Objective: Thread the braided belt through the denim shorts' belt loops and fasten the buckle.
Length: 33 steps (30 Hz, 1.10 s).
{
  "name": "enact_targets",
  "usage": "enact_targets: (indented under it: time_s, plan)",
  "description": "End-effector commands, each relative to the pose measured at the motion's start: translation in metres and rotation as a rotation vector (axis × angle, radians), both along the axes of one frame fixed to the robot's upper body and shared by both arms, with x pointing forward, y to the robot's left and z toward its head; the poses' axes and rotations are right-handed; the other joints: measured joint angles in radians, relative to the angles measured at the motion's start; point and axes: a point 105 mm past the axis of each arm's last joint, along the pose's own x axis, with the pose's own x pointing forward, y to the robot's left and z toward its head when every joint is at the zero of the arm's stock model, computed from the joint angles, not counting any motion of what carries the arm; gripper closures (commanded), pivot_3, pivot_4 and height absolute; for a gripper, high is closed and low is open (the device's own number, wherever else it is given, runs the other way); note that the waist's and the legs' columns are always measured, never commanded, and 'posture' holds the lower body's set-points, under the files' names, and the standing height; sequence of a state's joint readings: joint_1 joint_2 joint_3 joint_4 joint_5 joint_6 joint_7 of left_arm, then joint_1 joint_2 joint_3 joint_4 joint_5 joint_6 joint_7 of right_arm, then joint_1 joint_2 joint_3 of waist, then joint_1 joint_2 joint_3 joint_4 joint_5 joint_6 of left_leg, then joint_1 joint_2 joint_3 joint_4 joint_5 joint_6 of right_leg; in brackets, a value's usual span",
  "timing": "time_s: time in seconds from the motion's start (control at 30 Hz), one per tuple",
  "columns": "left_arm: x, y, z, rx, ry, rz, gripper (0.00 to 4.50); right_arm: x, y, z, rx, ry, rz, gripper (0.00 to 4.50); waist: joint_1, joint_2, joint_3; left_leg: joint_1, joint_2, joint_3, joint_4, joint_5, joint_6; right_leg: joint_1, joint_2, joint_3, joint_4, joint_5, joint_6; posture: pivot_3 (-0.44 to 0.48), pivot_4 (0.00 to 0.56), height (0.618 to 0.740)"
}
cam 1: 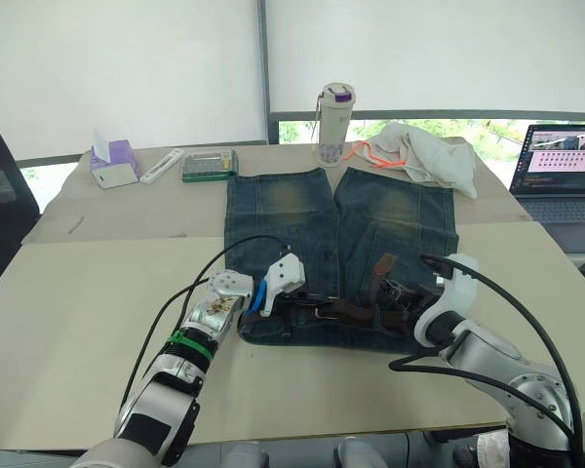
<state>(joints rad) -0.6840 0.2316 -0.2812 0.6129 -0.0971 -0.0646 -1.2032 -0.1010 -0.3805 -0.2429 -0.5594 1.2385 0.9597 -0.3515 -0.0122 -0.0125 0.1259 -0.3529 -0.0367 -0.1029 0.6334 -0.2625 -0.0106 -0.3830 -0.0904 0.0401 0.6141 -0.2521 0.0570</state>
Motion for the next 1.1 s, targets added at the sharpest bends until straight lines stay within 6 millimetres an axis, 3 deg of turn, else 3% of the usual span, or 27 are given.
enact_targets:
  time_s: [0.03, 0.7, 0.83, 0.97, 1.1]
  plan:
    - [-0.008, 0.003, -0.032, 0.127, 0.044, -0.016, 4.48, -0.001, -0.006, 0.012, 0.001, -0.048, -0.012, 4.5, 0.001, 0.0, 0.0, 0.0, 0.0, 0.0, 0.0, 0.0, 0.0, 0.0, 0.0, 0.0, 0.0, 0.0, 0.0, 0.0, 0.15, 0.74]
    - [-0.017, 0.018, -0.054, 0.187, 0.075, -0.004, 4.48, -0.013, -0.09, -0.007, -0.168, 0.045, -0.252, 4.5, 0.006, 0.001, -0.003, 0.005, -0.001, 0.0, 0.001, -0.002, 0.003, 0.011, -0.001, -0.001, -0.003, -0.001, 0.002, 0.0, 0.15, 0.74]
    - [-0.018, 0.018, -0.056, 0.184, 0.082, 0.005, 4.48, -0.017, -0.091, -0.018, -0.187, 0.096, -0.263, 4.5, 0.009, 0.001, -0.003, 0.006, -0.001, -0.001, 0.001, -0.002, 0.004, 0.012, -0.001, -0.001, -0.003, -0.002, 0.003, 0.0, 0.15, 0.74]
    - [-0.018, 0.018, -0.058, 0.167, 0.114, 0.032, 4.48, -0.015, -0.086, -0.015, -0.171, 0.083, -0.247, 4.5, 0.01, 0.001, -0.003, 0.006, -0.001, -0.001, 0.001, -0.002, 0.004, 0.012, -0.001, -0.001, -0.004, -0.002, 0.003, 0.0, 0.15, 0.74]
    - [-0.007, 0.017, -0.047, 0.016, 0.23, 0.146, 4.48, -0.012, -0.081, -0.011, -0.156, 0.062, -0.237, 4.5, 0.009, 0.001, -0.003, 0.007, -0.001, -0.001, 0.001, -0.002, 0.004, 0.012, -0.002, -0.001, -0.004, -0.002, 0.003, 0.0, 0.15, 0.74]
